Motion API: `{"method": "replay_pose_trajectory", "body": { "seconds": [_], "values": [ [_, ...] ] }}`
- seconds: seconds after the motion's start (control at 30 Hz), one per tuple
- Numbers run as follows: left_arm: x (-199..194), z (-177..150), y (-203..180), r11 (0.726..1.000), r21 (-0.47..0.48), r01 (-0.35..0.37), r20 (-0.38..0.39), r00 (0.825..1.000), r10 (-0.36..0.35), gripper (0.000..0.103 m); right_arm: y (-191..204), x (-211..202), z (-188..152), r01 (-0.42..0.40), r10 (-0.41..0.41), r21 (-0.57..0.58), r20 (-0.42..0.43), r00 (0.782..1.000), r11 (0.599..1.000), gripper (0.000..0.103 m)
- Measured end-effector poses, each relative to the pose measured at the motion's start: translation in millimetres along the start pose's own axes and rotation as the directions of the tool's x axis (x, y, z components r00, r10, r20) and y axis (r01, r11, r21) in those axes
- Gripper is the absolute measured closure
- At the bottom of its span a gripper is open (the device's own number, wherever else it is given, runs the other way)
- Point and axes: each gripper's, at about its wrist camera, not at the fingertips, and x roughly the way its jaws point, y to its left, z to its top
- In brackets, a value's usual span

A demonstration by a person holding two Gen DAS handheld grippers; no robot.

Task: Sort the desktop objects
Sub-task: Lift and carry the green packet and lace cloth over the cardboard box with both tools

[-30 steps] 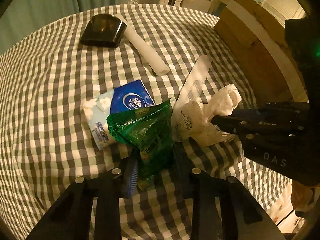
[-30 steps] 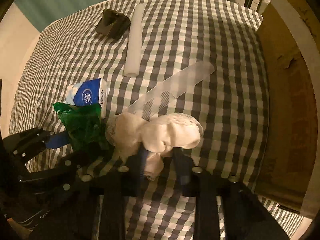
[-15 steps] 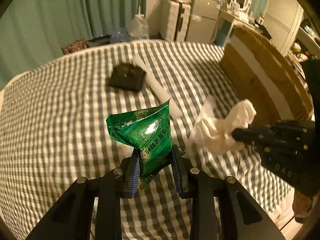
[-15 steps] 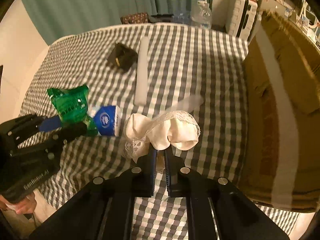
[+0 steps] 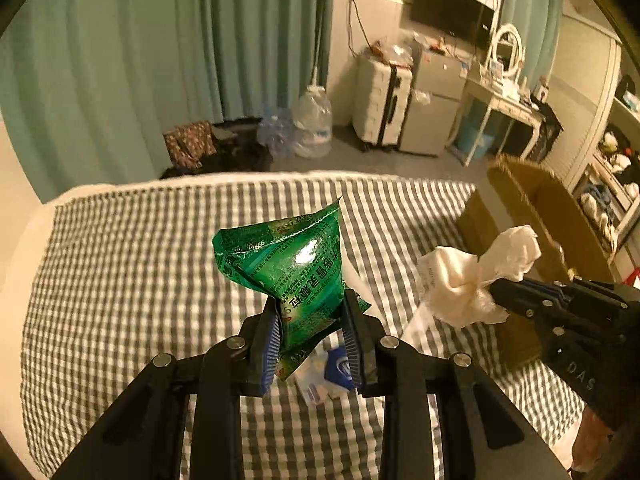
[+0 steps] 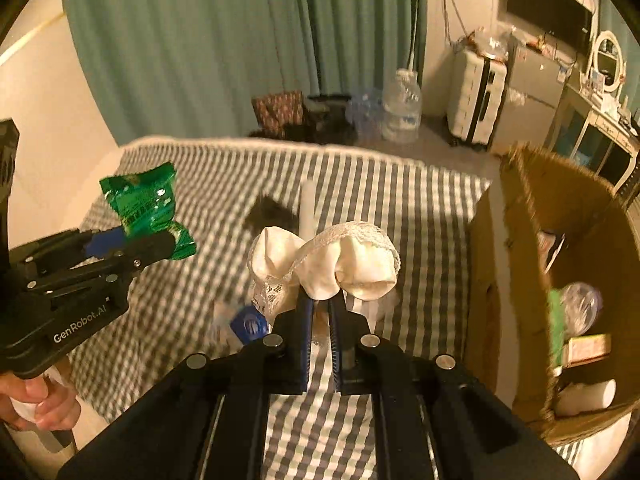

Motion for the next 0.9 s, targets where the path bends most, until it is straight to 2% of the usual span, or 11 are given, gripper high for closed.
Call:
{"method": "replay_pose_trajectory", "body": {
  "seconds": [0.17, 0.33, 0.53, 0.7, 0.8, 0.9],
  "values": [
    [-25, 15, 16, 0.999, -0.044, -0.025, 0.055, 0.998, 0.027, 0.074, -3, -19, 12, -0.002, 0.001, 0.010, 0.055, 0.999, 1.000, 0.095],
    [-45, 27, 29, 0.995, -0.085, -0.044, 0.094, 0.994, 0.052, 0.074, -1, -40, 21, -0.049, 0.047, 0.009, 0.117, 0.992, 0.999, 0.095],
    [-55, 35, 15, 0.996, -0.083, -0.044, 0.127, 0.990, 0.054, 0.074, -2, -61, 20, -0.041, 0.043, -0.013, 0.159, 0.986, 0.999, 0.095],
    [-56, 42, -10, 0.998, -0.046, -0.038, 0.146, 0.988, 0.045, 0.074, -6, -73, 16, -0.015, 0.025, -0.052, 0.191, 0.981, 0.999, 0.095],
    [-56, 46, -27, 0.997, -0.034, -0.069, 0.174, 0.982, 0.074, 0.074, -17, -77, 14, -0.002, 0.013, -0.053, 0.203, 0.979, 0.999, 0.095],
    [-54, 50, -45, 0.998, -0.018, -0.053, 0.172, 0.983, 0.055, 0.074, -30, -80, 13, 0.016, -0.010, -0.030, 0.208, 0.978, 0.999, 0.095]
  ]
}}
